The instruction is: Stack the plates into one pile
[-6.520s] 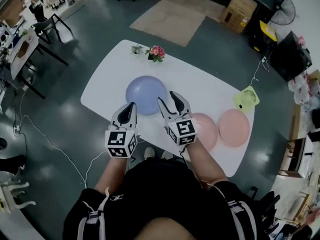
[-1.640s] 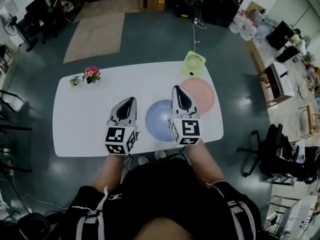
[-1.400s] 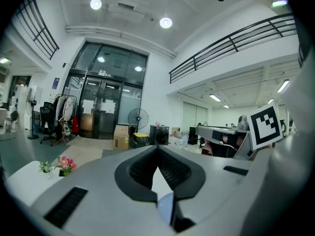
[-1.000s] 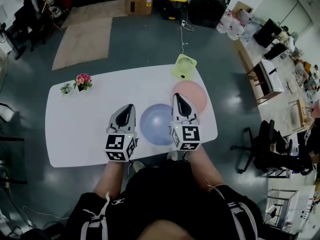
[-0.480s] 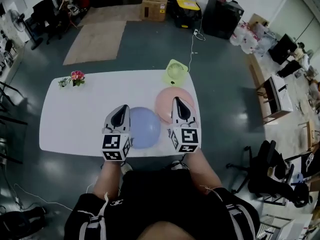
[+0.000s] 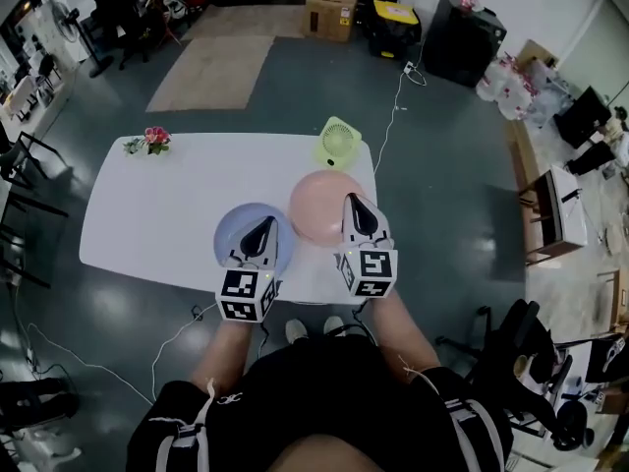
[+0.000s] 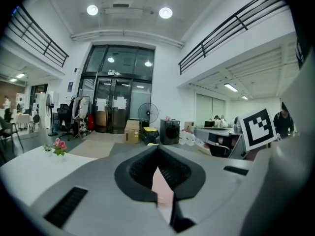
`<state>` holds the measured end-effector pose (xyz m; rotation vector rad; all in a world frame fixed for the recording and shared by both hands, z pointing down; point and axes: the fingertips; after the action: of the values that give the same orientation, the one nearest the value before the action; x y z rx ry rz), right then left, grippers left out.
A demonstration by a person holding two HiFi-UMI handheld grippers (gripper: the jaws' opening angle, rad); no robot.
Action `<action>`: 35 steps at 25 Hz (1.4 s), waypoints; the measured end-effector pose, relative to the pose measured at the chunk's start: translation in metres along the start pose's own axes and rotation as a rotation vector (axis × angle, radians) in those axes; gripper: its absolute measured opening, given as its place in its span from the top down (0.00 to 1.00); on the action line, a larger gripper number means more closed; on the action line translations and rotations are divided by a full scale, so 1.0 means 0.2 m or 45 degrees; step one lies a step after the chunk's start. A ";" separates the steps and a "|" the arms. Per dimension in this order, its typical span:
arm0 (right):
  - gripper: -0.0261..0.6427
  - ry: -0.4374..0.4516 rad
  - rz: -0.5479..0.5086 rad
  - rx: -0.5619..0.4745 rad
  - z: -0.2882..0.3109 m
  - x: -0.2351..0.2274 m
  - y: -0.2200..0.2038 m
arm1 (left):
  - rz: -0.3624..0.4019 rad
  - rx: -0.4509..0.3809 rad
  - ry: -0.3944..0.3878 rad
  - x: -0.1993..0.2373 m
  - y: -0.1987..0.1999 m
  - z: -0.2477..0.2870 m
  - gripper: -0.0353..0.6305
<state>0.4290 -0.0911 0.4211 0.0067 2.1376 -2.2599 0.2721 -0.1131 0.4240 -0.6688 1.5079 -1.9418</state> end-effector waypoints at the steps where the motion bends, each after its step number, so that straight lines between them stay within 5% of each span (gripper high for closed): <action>1: 0.94 0.006 0.016 0.008 -0.01 0.00 -0.02 | -0.007 -0.002 0.009 0.00 0.00 -0.01 0.93; 10: 0.94 0.059 -0.003 -0.039 -0.04 -0.02 -0.02 | -0.012 -0.028 0.043 -0.03 -0.01 -0.04 0.93; 12: 0.78 0.104 -0.003 -0.047 -0.03 -0.02 -0.02 | -0.012 -0.035 0.051 -0.04 0.00 -0.03 0.93; 16: 0.77 0.156 -0.004 -0.006 0.00 -0.03 -0.06 | -0.031 -0.021 0.077 -0.06 -0.02 -0.03 0.93; 21: 0.77 0.236 -0.159 0.050 0.03 0.05 -0.15 | -0.062 -0.015 0.125 -0.04 -0.06 -0.06 0.93; 35: 0.75 0.756 -0.634 0.572 0.04 0.34 -1.12 | -0.107 0.033 0.311 0.11 -0.20 -0.22 0.93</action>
<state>0.3564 -0.0882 0.6441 0.2016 1.9367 -3.3502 0.2206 -0.0916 0.4543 -0.5051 1.6182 -2.1671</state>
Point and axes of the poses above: the fingertips, and each gripper's own axes: z forward along the fingers, x to its left, y out of its top, and after that the axes turned 5 degrees about y, right-handed
